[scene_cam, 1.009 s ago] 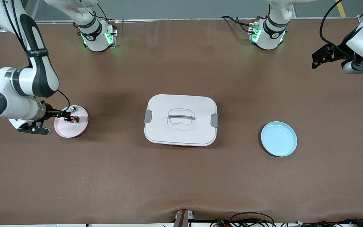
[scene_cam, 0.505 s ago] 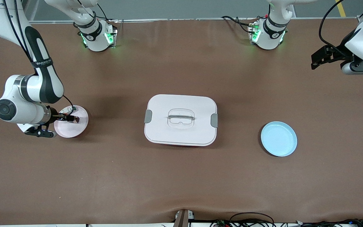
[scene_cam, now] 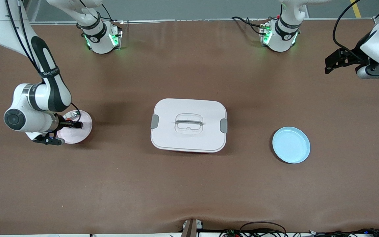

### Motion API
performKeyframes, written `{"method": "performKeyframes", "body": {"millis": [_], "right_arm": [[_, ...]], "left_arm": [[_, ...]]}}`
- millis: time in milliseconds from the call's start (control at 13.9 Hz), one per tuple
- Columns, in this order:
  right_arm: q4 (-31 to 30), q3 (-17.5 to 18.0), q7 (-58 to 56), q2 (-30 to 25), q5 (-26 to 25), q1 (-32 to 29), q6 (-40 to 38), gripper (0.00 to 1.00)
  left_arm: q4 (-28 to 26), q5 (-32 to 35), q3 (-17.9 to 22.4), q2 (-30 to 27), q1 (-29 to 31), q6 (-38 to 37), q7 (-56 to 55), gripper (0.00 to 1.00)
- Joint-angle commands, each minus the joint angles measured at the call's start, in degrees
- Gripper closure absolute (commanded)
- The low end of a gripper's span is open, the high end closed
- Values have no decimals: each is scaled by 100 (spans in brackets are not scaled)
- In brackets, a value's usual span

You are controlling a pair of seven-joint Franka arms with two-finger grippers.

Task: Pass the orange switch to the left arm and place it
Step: 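Lower the right gripper and grasp the black-orange switch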

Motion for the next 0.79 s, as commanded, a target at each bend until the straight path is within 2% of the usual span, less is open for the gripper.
{"method": "performKeyframes", "body": {"millis": [0, 721], "right_arm": [[12, 36, 96, 104, -74, -62, 84, 0], [4, 44, 96, 359, -74, -53, 216, 0]], "left_arm": [[-66, -10, -36, -50, 36, 94, 0, 0], [-137, -10, -27, -50, 36, 102, 0, 0]]}}
